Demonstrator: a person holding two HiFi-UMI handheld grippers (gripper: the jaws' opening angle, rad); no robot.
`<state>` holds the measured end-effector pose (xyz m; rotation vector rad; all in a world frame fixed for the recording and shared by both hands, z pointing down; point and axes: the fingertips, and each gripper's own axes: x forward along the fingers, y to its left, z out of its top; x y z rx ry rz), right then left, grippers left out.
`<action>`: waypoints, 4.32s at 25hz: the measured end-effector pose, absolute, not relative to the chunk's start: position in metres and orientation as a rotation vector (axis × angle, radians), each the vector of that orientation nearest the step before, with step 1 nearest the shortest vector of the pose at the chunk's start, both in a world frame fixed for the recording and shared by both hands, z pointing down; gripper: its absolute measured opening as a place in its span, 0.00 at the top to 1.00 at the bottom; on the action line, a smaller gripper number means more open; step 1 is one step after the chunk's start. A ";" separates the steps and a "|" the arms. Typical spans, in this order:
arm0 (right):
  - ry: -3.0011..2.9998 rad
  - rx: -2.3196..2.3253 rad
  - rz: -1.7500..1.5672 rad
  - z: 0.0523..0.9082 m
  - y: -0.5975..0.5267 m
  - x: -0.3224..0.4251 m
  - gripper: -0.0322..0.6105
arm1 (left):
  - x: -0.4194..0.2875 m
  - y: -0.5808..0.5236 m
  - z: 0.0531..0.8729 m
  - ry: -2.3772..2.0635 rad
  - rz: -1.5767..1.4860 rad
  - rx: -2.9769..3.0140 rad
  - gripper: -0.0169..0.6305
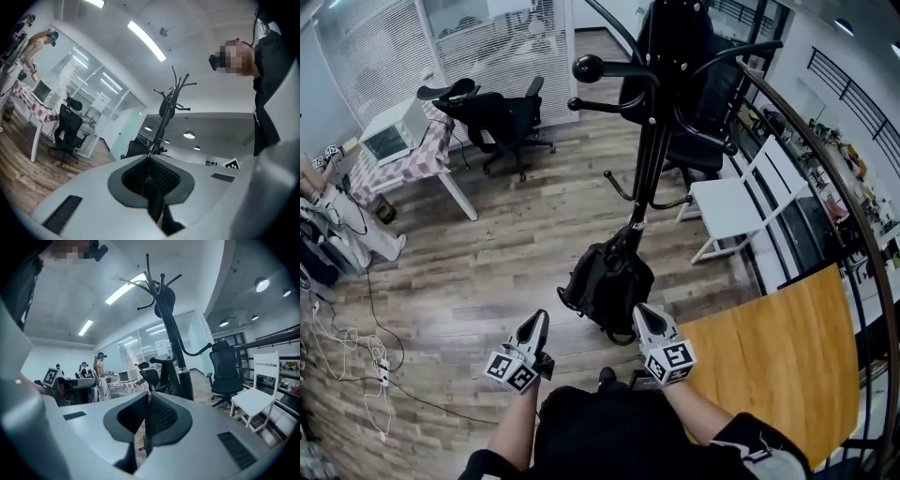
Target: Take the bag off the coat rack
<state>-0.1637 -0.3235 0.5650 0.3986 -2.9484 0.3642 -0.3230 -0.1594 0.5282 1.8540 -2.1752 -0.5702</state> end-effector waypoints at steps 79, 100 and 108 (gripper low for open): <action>-2.515 1.117 0.820 0.703 -0.399 -0.199 0.79 | -0.320 -0.380 0.689 -1.159 0.210 2.351 0.82; -2.692 1.125 0.852 0.616 -0.349 -0.178 0.84 | -0.319 -0.325 0.604 -1.187 0.121 2.407 0.89; -2.758 1.041 0.806 0.586 -0.327 -0.168 0.84 | -0.308 -0.301 0.576 -1.222 0.076 2.401 0.90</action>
